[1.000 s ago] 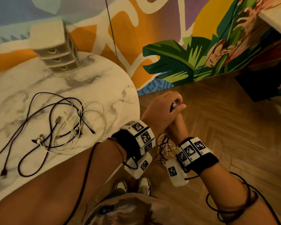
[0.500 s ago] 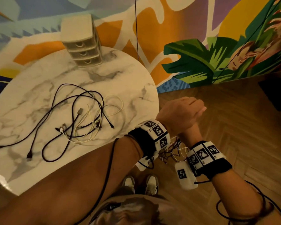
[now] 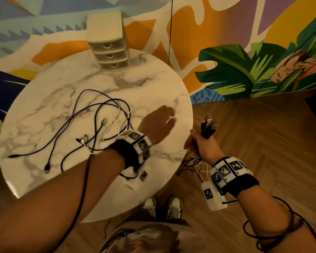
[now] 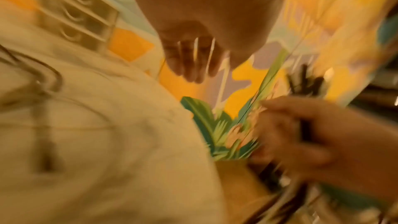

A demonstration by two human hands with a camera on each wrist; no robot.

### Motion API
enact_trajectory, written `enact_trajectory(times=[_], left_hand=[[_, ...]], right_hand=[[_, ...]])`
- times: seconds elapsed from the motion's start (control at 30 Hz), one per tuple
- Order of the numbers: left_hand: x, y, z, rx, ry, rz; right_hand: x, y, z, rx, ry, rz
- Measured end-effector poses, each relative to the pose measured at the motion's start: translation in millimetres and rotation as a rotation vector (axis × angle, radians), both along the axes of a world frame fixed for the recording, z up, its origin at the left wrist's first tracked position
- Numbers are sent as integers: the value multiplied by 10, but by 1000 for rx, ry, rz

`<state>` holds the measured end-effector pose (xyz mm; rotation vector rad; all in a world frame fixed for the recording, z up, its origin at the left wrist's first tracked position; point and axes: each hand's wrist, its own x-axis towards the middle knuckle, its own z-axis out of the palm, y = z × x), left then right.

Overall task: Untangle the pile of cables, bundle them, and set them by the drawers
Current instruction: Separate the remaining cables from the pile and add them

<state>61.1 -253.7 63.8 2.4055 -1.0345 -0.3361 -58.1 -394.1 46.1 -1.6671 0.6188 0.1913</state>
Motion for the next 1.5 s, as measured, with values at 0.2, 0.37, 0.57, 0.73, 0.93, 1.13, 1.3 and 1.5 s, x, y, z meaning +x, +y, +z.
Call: enact_trajectory(times=[0.2, 0.37, 0.57, 0.73, 0.93, 1.13, 1.3, 1.5], left_hand=[[251, 847, -396, 899, -90, -204], [81, 717, -98, 550, -266, -142], [-71, 637, 14, 176, -259, -25], [344, 1082, -229, 71, -74, 296], [818, 1115, 79, -54, -236, 429], [612, 812, 392, 263, -198, 205], [311, 571, 470, 224, -247, 65], [259, 866, -32, 65, 70, 295]], right_hand=[[130, 245, -41, 42, 10, 44], [296, 489, -77, -24, -12, 160], [522, 669, -20, -13, 17, 154], [389, 527, 140, 217, -73, -72], [257, 215, -162, -164, -29, -75], [492, 279, 135, -217, -247, -311], [862, 632, 322, -301, -271, 61], [917, 569, 353, -284, -194, -58]])
